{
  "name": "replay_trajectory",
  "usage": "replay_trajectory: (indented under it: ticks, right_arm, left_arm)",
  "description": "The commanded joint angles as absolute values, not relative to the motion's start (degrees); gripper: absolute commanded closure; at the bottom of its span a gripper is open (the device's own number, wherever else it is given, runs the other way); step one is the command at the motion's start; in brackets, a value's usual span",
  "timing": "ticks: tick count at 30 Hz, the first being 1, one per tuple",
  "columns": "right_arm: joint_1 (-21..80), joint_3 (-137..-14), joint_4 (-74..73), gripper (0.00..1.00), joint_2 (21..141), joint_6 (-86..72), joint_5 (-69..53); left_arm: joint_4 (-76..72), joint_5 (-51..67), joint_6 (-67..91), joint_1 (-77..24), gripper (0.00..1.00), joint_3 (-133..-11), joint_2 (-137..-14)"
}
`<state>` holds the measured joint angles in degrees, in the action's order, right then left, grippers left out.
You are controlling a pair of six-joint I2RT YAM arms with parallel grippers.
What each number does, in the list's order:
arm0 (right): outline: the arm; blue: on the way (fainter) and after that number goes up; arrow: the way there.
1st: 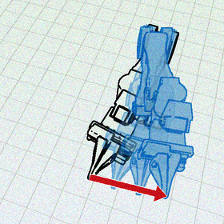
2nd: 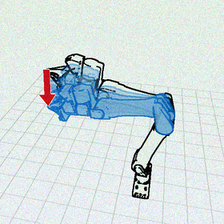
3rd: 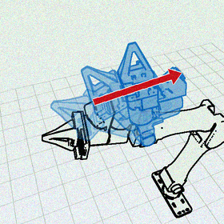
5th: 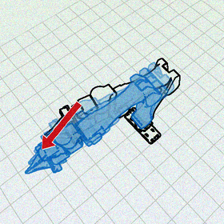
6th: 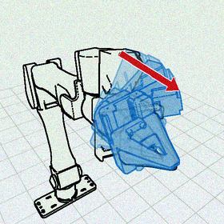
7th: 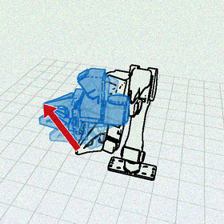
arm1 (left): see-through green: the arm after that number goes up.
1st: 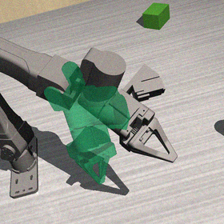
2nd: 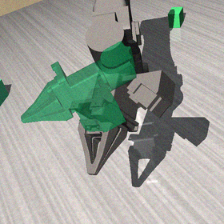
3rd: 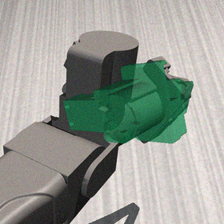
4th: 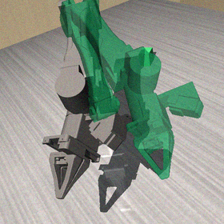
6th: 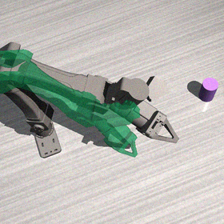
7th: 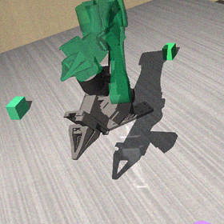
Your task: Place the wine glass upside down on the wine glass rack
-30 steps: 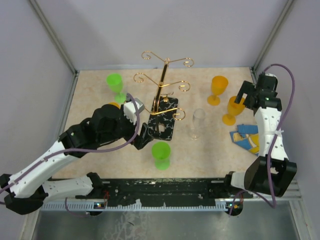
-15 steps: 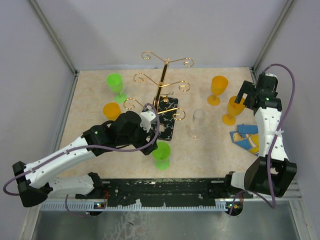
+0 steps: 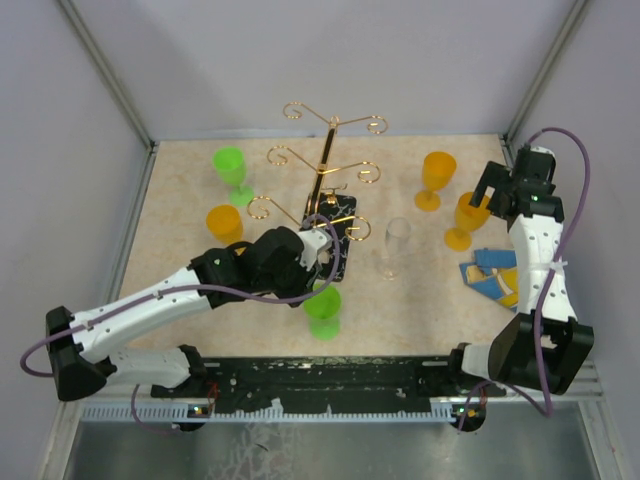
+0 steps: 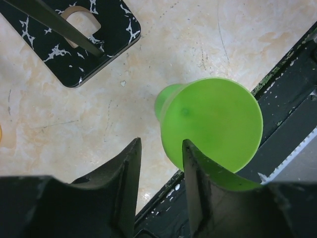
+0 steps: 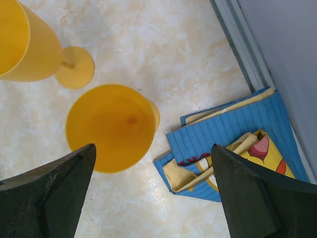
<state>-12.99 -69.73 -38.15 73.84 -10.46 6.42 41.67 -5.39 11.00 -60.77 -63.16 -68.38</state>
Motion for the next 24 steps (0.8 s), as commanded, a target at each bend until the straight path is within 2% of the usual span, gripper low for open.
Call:
replay_trajectory:
  ticks: [1,3,7,9,11,13,14,19,24]
  right_arm:
    - [-13.4,-70.0,-36.2,0.01,71.1,-9.6,7.3]
    - [-13.4,-70.0,-36.2,0.01,71.1,-9.6,7.2]
    - [-13.4,-70.0,-36.3,0.01,70.9,-9.6,7.0]
    - [-13.4,-69.8,-36.2,0.01,70.8,-9.6,7.0]
    - [-13.4,-69.6,-36.0,0.01,70.6,-9.6,6.8]
    - [-13.3,-69.4,-36.0,0.01,70.6,-9.6,6.8]
    - [-13.4,-69.3,-36.0,0.01,70.6,-9.8,6.8]
    - [-13.4,-68.9,-35.1,0.01,70.2,-11.4,5.2]
    - [-13.4,-67.6,-33.5,0.01,69.6,-13.0,3.3]
  left_arm:
    - [41.8,-5.5,12.3,-61.2,0.60,-64.3,-69.8]
    - [41.7,-5.1,12.5,-61.2,0.65,-63.9,-70.3]
    - [41.4,-5.0,12.8,-61.2,0.67,-63.5,-70.6]
    - [41.3,-5.1,12.9,-61.2,0.72,-63.6,-70.4]
    - [41.0,-5.2,12.9,-61.2,0.80,-63.5,-70.1]
    - [40.9,-5.3,12.9,-61.2,0.98,-63.5,-70.1]
    - [41.0,-5.4,13.1,-61.1,1.00,-63.5,-70.2]
    - [40.2,-2.4,13.3,-61.1,1.00,-64.2,-68.6]
    - [34.5,6.1,10.3,-61.2,1.00,-65.2,-63.0]
